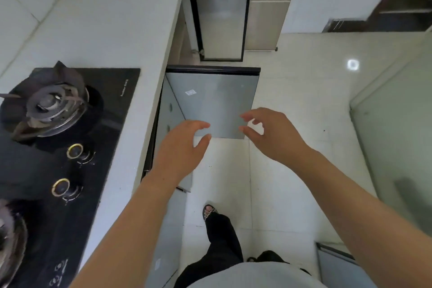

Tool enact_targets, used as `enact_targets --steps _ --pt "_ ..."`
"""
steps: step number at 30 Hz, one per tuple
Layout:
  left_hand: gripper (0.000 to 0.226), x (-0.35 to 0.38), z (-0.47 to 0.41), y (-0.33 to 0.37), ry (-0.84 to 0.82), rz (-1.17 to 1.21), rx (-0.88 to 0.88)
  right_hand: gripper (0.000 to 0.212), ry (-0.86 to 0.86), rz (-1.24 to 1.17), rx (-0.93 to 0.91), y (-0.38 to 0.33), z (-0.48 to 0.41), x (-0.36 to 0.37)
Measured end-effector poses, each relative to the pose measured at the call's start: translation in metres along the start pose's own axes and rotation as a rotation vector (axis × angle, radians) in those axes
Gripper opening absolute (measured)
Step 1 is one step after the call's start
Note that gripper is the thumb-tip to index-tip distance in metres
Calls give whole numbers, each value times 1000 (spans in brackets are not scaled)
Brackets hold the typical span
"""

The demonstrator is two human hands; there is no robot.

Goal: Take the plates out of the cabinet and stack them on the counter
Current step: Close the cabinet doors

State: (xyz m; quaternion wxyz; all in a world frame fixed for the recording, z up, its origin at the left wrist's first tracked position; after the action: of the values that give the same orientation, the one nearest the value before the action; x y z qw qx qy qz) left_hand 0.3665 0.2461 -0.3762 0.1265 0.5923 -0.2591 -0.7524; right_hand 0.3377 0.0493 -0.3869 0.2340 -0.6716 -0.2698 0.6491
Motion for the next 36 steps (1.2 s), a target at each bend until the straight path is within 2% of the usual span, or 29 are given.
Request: enact_targets --steps 5,10,14,17,23,28,36 --pt "29 7 -91 -12 -72 -65 104 31 18 59 63 20 -67 18" --pt "31 19 -168 -26 -51 -177 190 31 133 119 76 54 -120 34" --pt "41 40 -220 -39 -80 -252 215 37 227 167 115 91 -157 45" --pt "50 55 -256 -42 -79 -309 208 43 252 220 62 120 -191 57" --pt "63 94 -310 -39 -86 -367 172 55 145 314 11 178 -244 85" --pt "68 128 -335 -42 -195 -470 45 55 95 353 -86 211 -259 98" --pt "69 128 -358 -29 -169 -437 -32 61 56 323 -238 235 -281 88"
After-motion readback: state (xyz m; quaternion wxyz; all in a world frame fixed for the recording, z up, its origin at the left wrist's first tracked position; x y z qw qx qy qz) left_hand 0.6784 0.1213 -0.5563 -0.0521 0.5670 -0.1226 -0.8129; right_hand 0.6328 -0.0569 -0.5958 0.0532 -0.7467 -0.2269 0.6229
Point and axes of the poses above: each hand's wrist, its own z-axis away from the middle knuckle, its own x-axis out of the palm, y = z × x, the point moved 3 cm from there along -z, towards the middle knuckle, and after that the axes turned 9 degrees about -x, right-handed, at the moved point
